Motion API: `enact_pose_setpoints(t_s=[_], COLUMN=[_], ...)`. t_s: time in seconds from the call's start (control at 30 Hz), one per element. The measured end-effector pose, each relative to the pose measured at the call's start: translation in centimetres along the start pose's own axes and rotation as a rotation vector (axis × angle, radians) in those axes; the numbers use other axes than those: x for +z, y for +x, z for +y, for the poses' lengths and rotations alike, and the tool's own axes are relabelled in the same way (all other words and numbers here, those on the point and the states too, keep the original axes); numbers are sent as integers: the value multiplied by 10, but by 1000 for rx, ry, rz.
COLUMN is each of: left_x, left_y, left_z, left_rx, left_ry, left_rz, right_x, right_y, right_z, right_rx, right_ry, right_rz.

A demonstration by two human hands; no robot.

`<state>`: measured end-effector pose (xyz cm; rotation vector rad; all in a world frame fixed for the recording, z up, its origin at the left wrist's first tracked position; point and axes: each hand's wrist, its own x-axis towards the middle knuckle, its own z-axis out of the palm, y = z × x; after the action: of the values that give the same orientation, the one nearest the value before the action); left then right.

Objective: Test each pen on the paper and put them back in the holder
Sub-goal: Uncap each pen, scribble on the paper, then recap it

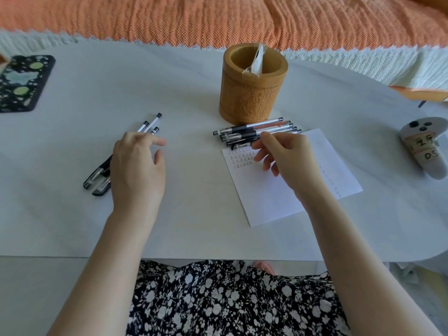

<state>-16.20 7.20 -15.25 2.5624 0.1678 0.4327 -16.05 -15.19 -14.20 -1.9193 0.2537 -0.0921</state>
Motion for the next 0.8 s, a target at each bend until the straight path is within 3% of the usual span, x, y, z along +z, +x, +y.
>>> enact_pose_setpoints(t_s=[0.23,0.4,0.7,0.8], left_x=[2,2,3,5], left_y=[9,4,-28,-33], left_z=[-8,-2,48,55], left_rx=[-19,-1,249,285], left_ry=[26,-111,-470,-526], left_rz=[-3,3,-77,-111], right_x=[2,3,16,16], right_y=[-1,-5,-19,-19], right_z=[2,1,-12,-12], right_rx=[-25,-42,-5,-49], right_ry=[-5,11,302,372], right_rz=[-30,-62,-320,-304])
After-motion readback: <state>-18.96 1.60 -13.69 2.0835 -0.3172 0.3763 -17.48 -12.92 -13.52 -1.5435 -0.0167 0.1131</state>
